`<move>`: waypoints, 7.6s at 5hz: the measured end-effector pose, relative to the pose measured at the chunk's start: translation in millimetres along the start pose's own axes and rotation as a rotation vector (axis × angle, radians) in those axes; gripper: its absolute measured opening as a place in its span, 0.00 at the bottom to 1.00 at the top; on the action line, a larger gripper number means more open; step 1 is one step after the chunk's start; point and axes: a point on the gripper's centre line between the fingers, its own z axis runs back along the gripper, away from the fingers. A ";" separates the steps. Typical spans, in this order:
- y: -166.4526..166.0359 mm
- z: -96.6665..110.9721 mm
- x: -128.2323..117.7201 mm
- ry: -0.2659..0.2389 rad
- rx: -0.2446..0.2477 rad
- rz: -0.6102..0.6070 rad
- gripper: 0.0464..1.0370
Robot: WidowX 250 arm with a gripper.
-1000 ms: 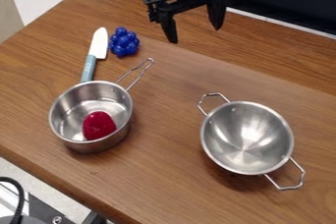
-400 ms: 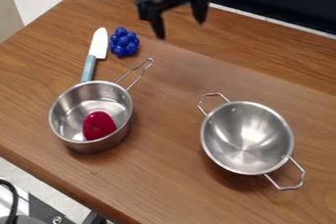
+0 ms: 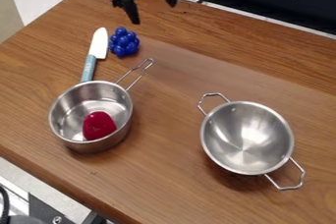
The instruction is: Move the red thing to the outside upper of the right silver pot
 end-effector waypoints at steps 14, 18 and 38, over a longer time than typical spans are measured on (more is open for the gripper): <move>138.8 9.5 -94.7 0.193 0.078 -0.685 0.96; 142.2 -11.9 -113.4 0.199 0.118 -0.620 0.96; -97.4 -38.3 -221.1 0.187 0.136 -0.212 0.71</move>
